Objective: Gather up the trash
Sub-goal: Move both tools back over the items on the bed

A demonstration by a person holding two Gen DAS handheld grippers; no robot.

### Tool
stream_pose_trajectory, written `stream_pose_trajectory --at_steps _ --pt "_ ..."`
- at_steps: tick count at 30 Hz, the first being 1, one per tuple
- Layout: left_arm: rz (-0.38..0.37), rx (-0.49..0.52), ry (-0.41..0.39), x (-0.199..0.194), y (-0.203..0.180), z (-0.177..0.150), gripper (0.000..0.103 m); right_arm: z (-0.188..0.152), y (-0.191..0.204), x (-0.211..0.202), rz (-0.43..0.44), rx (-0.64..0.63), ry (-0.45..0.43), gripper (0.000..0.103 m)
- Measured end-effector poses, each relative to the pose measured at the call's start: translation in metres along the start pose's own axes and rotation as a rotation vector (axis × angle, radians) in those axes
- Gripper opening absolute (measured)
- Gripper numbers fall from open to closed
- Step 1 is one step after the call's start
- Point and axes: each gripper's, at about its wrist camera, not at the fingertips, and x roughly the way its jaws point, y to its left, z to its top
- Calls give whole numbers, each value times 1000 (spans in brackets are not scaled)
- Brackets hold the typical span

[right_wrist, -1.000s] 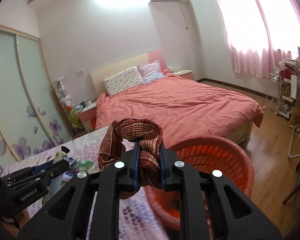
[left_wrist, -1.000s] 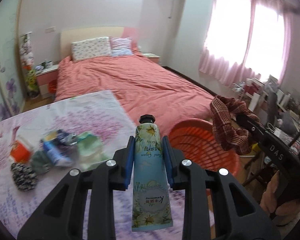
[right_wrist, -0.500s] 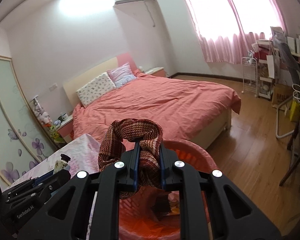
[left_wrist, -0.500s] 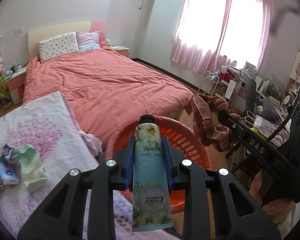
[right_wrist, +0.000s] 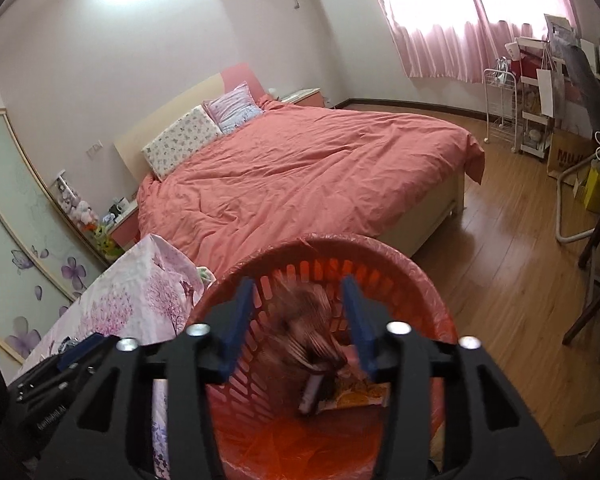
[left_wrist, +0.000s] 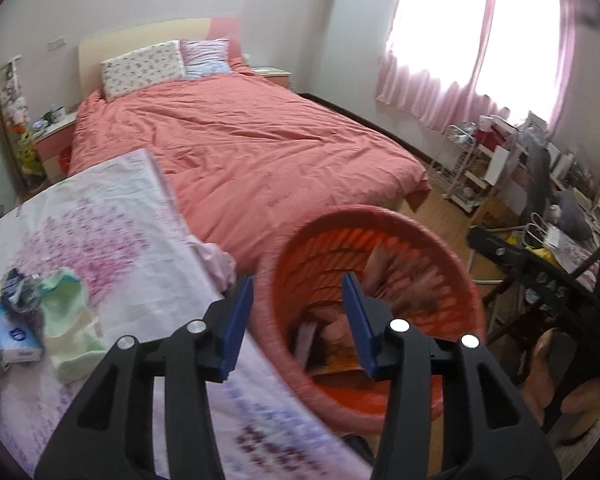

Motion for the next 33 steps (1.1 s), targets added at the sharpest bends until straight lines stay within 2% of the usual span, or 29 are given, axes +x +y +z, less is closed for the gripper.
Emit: stream_pose_trajectory --at_steps 11,22,25,29,33 --pt "174 -53 -25 -53 80 -30 54 3 39 -11 7 -109 -15 53" --pt "361 -171 -25 -111 182 -83 67 -30 106 -1 74 -248 59 53" --pt "428 -235 -32 -127 219 -101 71 -43 124 1 87 -283 79 53" --pt "496 -335 -36 -142 262 -119 72 -60 147 4 108 -328 104 53" --pt "522 -401 -24 -141 288 -127 72 -74 166 10 129 -358 136 53"
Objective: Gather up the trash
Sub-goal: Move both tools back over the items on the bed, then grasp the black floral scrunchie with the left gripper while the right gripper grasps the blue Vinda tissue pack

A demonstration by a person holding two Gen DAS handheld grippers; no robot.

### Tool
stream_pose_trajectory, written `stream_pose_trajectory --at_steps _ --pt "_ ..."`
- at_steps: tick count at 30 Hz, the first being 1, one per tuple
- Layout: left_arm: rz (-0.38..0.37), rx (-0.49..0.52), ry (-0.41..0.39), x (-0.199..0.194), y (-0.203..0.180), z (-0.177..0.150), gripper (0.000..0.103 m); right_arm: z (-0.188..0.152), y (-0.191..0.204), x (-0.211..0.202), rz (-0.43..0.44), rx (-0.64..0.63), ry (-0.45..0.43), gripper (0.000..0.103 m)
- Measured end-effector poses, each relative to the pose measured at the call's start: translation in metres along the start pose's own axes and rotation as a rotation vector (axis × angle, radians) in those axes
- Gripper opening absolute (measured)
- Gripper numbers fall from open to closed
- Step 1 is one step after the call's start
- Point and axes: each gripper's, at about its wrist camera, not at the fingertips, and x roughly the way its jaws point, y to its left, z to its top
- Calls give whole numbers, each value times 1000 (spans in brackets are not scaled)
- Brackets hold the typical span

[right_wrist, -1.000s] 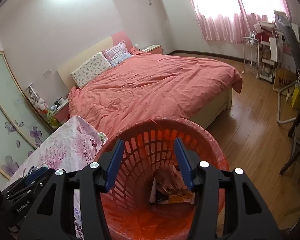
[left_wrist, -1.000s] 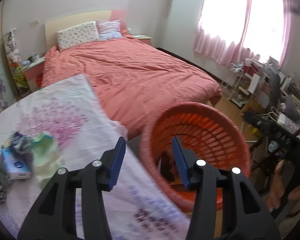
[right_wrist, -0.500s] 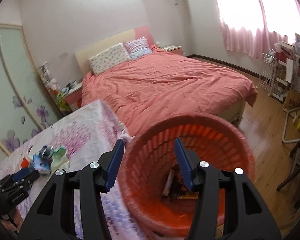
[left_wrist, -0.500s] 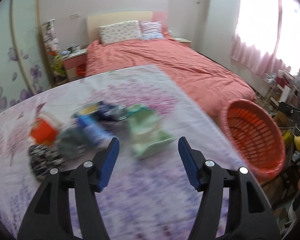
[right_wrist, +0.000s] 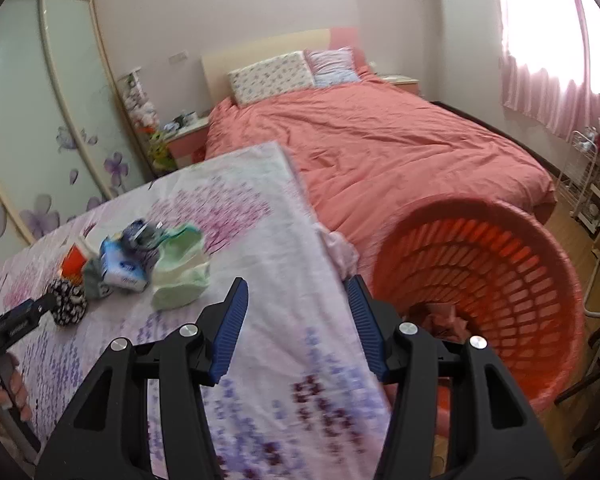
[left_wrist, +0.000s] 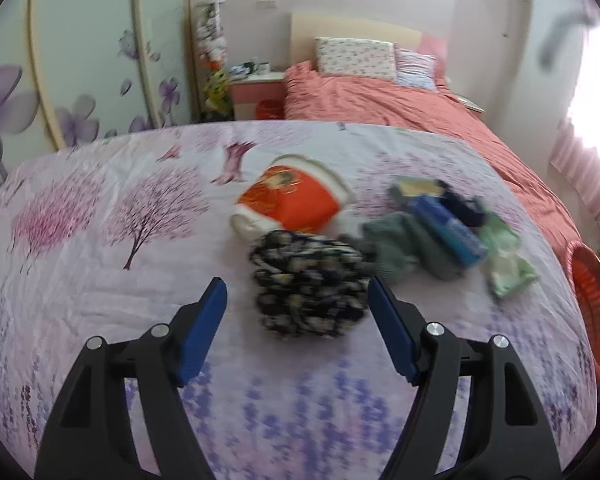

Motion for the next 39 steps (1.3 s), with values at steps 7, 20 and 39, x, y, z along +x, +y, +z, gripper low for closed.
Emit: stream_pose_trajectory --at_steps 7,20,39 --pt "-31 -39 35 23 5 8 66 -9 29 10 22 -62 36 53" --pt "-85 -59 48 33 5 6 20 -17 49 18 29 -98 66 53" --pt "65 -15 67 18 75 -16 24 -14 148 51 204 -205 64 37"
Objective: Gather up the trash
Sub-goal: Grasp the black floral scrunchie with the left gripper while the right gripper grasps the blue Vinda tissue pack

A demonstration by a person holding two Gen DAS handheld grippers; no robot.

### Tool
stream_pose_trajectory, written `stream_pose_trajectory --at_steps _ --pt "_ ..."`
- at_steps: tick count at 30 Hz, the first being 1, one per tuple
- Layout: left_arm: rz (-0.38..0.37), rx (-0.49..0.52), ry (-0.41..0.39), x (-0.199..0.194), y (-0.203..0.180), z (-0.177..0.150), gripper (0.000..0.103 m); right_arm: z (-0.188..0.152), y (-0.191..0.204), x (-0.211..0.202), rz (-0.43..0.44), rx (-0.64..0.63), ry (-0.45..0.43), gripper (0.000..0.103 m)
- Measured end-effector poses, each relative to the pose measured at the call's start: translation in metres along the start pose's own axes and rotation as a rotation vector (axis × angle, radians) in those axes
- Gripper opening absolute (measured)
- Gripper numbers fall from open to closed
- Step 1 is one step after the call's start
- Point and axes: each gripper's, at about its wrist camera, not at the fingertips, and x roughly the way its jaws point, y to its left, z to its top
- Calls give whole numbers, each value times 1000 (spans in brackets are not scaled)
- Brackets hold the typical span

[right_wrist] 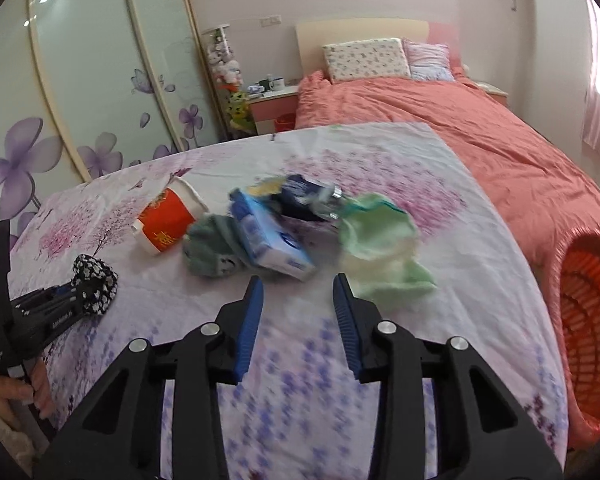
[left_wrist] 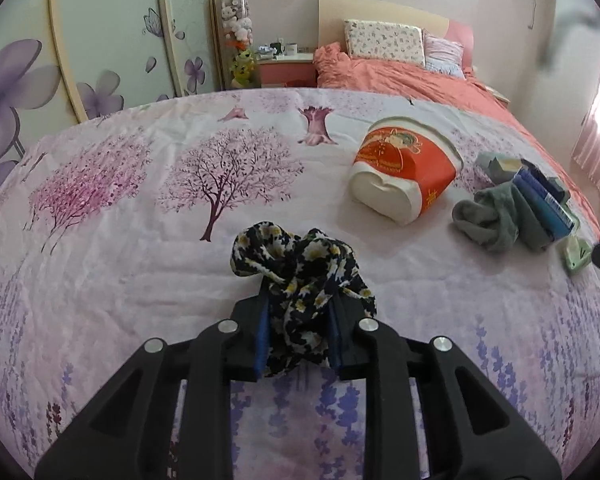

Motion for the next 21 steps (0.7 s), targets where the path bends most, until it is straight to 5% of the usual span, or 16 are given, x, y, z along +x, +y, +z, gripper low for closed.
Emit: stream_pose_trajectory --at_steps 21 --pt "-34 -28 13 6 7 -1 25 19 26 43 -61 -49 28 29"
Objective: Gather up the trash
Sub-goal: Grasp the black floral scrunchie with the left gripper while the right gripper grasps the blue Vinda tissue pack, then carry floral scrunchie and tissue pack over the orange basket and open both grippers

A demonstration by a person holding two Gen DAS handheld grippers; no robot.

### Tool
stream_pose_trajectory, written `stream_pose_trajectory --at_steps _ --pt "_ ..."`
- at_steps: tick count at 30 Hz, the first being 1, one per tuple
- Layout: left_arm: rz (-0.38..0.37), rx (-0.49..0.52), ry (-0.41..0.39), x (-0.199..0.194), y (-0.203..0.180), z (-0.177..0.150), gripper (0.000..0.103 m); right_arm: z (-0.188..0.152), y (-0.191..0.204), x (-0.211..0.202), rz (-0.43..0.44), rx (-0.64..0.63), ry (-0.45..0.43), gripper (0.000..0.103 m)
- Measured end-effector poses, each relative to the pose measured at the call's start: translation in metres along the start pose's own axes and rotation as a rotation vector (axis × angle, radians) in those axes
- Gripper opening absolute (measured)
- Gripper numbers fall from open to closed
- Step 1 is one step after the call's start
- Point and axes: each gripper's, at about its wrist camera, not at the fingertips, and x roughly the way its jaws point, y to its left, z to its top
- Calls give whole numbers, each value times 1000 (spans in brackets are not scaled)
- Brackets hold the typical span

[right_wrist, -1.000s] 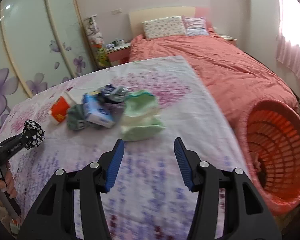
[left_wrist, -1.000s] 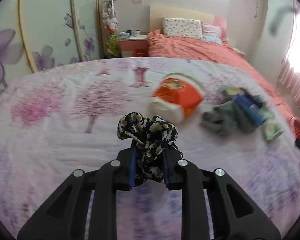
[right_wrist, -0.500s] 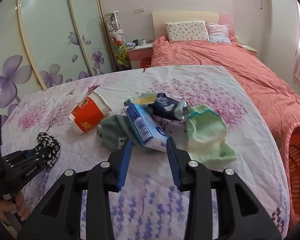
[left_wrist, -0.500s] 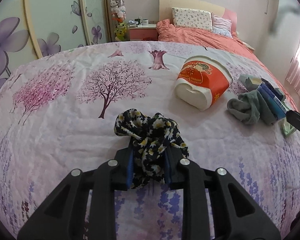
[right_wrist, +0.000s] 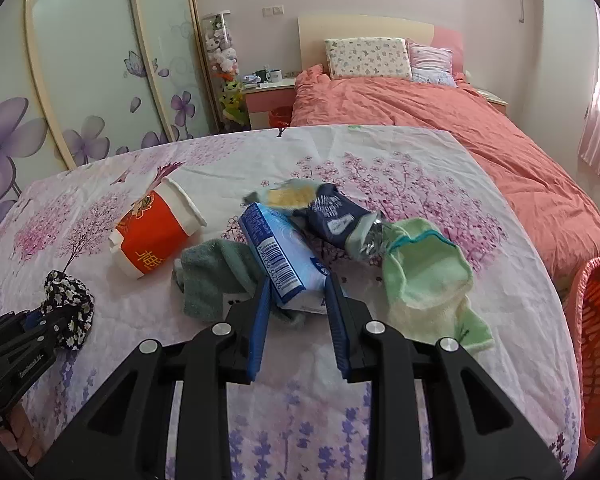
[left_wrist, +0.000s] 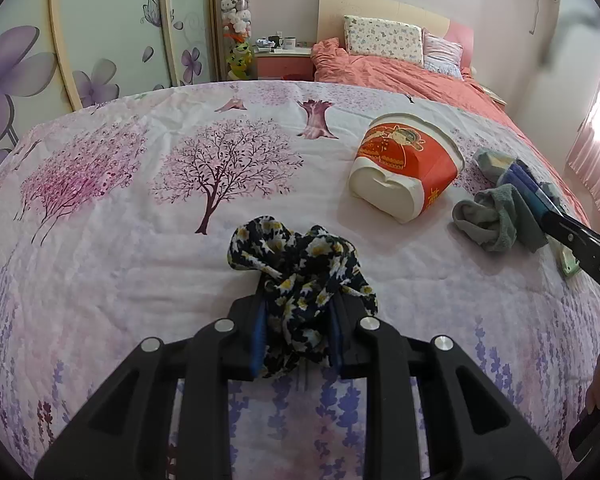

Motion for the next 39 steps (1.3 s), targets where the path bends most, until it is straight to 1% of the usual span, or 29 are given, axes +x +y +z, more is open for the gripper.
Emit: stream_pose_trajectory --at_steps 4,12,14,19,20,24,27,30,35,39 --pt "6 5 0 0 0 0 25 0 5 2 -8 -25 -1 29" --pt "11 8 1 0 -3 -1 25 0 4 4 10 -19 7 28" --pt "8 6 1 0 -4 -1 25 0 -3 3 37 16 11 24" --pt "9 6 1 -1 -3 -1 25 -3 -32 -3 133 198 -1 22" --pt "9 6 1 -1 -3 -1 25 -2 -33 -2 136 204 -2 22" --pt "9 6 1 0 -3 -1 25 0 -22 1 103 142 -7 23" --pt "11 8 1 -1 -3 -1 25 -1 -13 1 101 104 -2 19" --pt "-15 -3 -7 -3 0 -1 24 -1 -16 -7 139 125 -8 17" --pt "-31 11 -36 -14 -2 -1 21 1 -25 -40 165 133 -71 17" --pt "-57 35 -81 -34 -14 4 20 3 -37 -66 176 165 -130 17"
